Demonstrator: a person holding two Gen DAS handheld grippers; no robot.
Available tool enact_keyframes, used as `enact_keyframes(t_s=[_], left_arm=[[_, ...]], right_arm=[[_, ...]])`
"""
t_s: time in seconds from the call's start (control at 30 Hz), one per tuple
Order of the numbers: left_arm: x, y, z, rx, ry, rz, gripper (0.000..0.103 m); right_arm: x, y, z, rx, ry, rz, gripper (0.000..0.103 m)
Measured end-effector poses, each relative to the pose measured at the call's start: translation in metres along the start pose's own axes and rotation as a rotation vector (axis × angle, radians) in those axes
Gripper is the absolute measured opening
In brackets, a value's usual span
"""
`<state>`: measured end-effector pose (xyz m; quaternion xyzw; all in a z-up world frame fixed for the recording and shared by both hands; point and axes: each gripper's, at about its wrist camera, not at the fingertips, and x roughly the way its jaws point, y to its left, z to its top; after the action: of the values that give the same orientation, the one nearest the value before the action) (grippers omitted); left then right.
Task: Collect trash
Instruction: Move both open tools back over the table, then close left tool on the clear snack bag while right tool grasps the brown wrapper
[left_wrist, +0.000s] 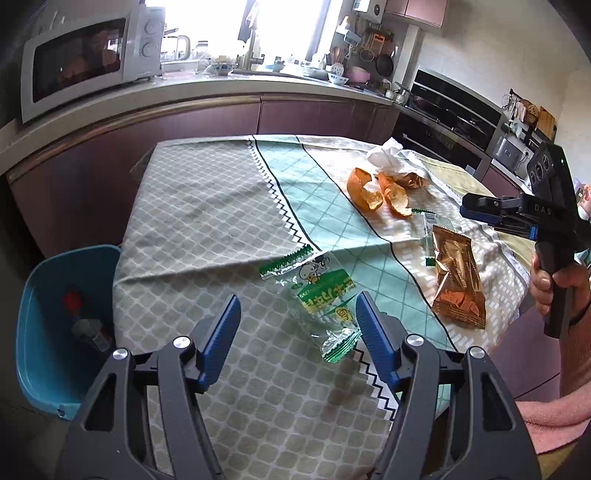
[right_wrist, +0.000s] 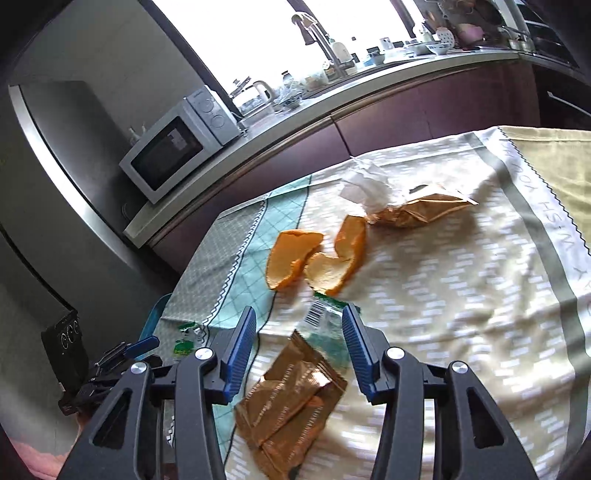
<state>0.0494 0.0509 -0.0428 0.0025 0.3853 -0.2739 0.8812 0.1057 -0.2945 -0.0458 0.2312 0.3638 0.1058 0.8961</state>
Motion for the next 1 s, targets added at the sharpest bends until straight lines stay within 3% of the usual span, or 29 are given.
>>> enact_keyframes(t_s=[0.23, 0.5, 0.6, 0.67, 0.8, 0.87, 1.0], left_arm=[[0.008, -0.002, -0.004, -0.018, 0.037, -0.007, 0.064], [0.020, -0.001, -0.001, -0.044, 0.074, -0.041, 0.064], [0.024, -0.001, 0.003, -0.050, 0.080, -0.049, 0.065], [0.027, -0.002, 0.007, -0.056, 0.085, -0.054, 0.065], [0.032, -0.004, 0.010, -0.065, 0.095, -0.045, 0.050], [0.034, -0.005, 0.010, -0.070, 0.100, -0.058, 0.036], [0.035, -0.008, 0.010, -0.077, 0.106, -0.045, 0.018]], right_arm=[[0.008, -0.038, -0.011, 0.098, 0.027, 0.008, 0.047], [0.026, -0.047, -0.012, 0.163, 0.060, 0.097, 0.047], [0.031, -0.048, -0.012, 0.177, 0.062, 0.121, 0.031], [0.033, -0.049, -0.012, 0.187, 0.065, 0.139, 0.015], [0.031, -0.048, -0.009, 0.179, 0.043, 0.150, 0.009], [0.029, -0.046, -0.006, 0.173, 0.029, 0.156, 0.005], [0.023, -0.045, -0.002, 0.164, -0.001, 0.150, 0.003]])
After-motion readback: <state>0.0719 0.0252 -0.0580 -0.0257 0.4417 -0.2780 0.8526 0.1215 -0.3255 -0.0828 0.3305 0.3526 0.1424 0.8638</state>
